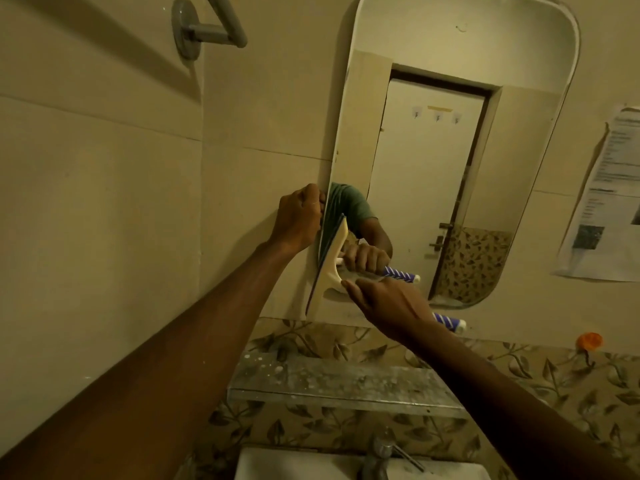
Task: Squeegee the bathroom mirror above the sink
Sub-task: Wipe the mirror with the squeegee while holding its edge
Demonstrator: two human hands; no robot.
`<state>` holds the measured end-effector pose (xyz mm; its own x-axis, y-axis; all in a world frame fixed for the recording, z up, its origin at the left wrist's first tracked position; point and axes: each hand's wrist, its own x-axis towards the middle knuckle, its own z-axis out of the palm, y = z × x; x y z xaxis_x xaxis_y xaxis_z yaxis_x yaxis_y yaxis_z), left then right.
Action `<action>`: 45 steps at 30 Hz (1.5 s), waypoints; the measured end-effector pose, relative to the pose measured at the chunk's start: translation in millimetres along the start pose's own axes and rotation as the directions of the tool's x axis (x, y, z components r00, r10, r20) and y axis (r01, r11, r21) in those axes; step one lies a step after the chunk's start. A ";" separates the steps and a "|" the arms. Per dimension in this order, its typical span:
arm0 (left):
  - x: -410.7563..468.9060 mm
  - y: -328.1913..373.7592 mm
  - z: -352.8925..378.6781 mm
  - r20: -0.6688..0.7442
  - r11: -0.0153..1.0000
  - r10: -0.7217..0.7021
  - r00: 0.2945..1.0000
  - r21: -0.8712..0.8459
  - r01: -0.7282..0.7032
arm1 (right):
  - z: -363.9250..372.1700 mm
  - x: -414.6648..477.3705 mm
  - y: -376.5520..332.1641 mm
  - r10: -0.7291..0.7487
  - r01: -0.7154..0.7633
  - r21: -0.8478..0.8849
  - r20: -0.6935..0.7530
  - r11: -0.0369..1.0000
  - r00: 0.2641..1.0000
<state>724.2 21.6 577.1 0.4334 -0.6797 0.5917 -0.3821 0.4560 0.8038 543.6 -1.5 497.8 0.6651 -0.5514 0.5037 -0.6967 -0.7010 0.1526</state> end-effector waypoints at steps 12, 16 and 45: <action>-7.0 6.6 8.1 -0.075 0.999 -0.047 0.996 -0.001 0.047 | 3.9 -13.0 9.6 0.167 -0.167 0.008 -0.089 0.986 0.982; -5.3 9.2 5.5 -0.040 0.996 -0.082 0.996 -0.028 0.081 | 1.2 13.5 -0.7 0.176 -0.172 0.051 -0.090 0.984 0.980; -34.2 -20.4 25.6 -0.200 0.995 -0.093 0.975 0.010 0.098 | 12.9 -6.1 14.5 0.276 -0.269 0.133 -0.041 0.954 0.960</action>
<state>696.3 20.9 538.9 0.6216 -0.5908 0.5144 -0.3465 0.3816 0.8570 532.9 -14.2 485.9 0.4350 -0.7044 0.5609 -0.8076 -0.5807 -0.1029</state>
